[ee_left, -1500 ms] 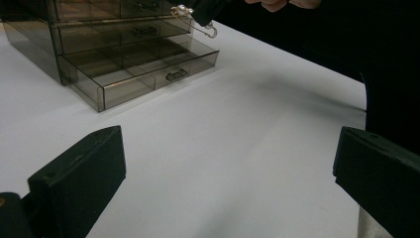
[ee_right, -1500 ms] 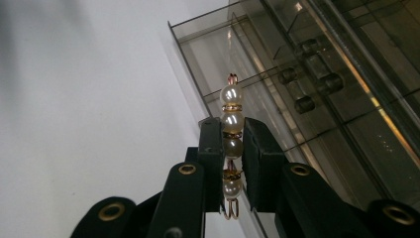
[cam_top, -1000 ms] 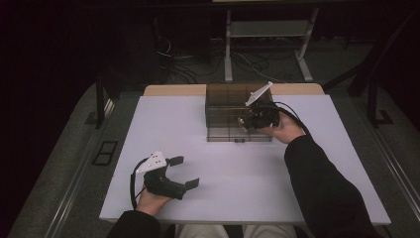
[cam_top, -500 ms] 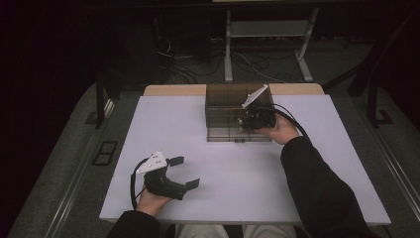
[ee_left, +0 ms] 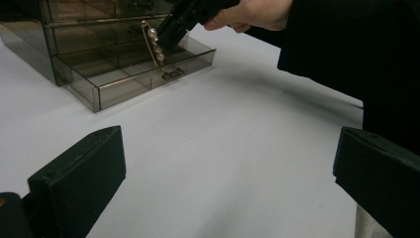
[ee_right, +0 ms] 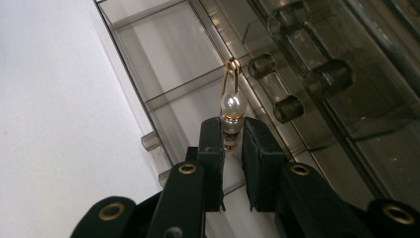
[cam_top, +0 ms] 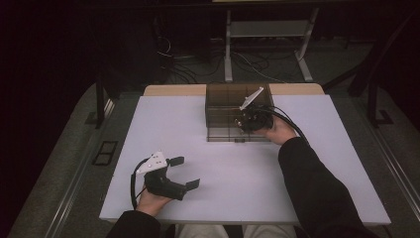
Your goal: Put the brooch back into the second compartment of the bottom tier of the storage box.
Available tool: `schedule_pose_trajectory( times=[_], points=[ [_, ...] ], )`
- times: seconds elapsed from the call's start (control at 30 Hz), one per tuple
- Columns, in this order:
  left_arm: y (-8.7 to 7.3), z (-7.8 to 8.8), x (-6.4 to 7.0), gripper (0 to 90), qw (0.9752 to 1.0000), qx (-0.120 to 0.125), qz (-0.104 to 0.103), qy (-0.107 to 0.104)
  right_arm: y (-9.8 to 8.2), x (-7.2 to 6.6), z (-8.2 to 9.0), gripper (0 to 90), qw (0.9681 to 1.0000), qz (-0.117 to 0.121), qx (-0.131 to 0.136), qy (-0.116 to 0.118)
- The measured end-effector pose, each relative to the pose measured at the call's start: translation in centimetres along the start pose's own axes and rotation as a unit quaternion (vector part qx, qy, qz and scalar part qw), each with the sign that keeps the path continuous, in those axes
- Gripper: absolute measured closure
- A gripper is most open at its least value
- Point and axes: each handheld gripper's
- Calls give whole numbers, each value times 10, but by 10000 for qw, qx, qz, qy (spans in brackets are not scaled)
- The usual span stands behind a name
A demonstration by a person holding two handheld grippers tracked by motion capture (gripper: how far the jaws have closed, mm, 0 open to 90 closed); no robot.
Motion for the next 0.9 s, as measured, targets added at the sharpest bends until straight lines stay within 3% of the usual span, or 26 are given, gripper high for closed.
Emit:
schedule_pose_trajectory(
  times=[0.5,0.9],
  points=[
    [0,0,1,0,10000,1,-5,-13,2,-3,-15,784,9999,-34,-101,-2],
    [0,-1,1,0,10000,-23,-21,-27,0,-6,-10,756,9999,-95,-27,72]
  ],
)
Point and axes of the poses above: each handheld gripper's, and its own axes: z roughly backward along the jaws, y roughly out of its top, x roughly to its right, and after that the axes turned 6 degrees about -y, right-handed
